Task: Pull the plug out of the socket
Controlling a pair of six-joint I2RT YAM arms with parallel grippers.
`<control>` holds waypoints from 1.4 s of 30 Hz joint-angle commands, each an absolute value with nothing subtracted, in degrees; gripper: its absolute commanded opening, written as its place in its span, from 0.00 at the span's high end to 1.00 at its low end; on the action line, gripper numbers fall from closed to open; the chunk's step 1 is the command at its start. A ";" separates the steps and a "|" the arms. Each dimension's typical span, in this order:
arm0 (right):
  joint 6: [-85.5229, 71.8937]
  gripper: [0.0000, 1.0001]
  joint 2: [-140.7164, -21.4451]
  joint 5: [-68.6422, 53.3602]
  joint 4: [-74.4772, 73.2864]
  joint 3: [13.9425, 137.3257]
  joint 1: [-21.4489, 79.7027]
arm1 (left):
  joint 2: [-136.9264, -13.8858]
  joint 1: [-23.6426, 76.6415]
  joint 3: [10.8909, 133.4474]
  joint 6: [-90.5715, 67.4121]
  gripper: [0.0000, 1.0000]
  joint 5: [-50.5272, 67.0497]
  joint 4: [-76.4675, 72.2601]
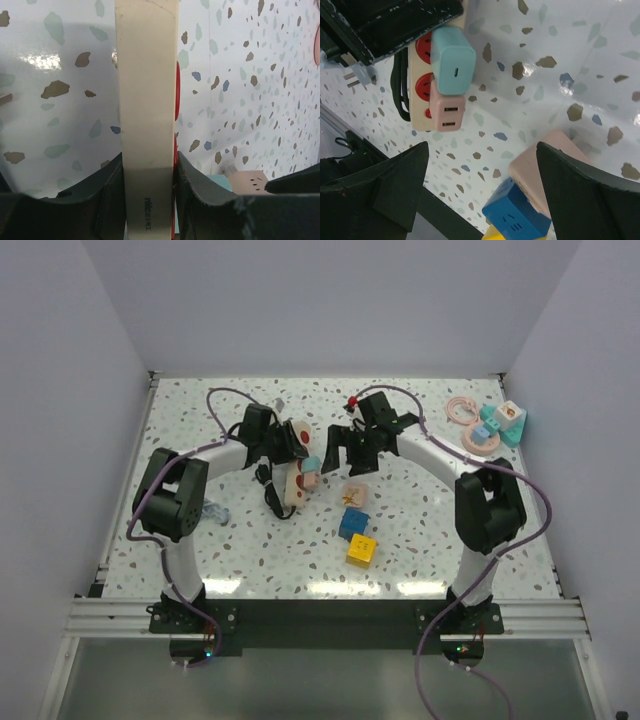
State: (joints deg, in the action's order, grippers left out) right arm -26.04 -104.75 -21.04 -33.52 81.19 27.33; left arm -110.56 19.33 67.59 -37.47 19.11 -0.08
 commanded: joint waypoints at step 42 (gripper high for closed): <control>-23.99 1.00 -116.54 -34.89 -35.33 96.15 25.14 | -107.66 18.54 62.23 -38.32 1.00 19.42 -5.36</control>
State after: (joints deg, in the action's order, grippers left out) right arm -28.25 -120.01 -32.47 -29.47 92.23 27.86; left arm -108.38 20.67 63.48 -41.08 23.42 -6.42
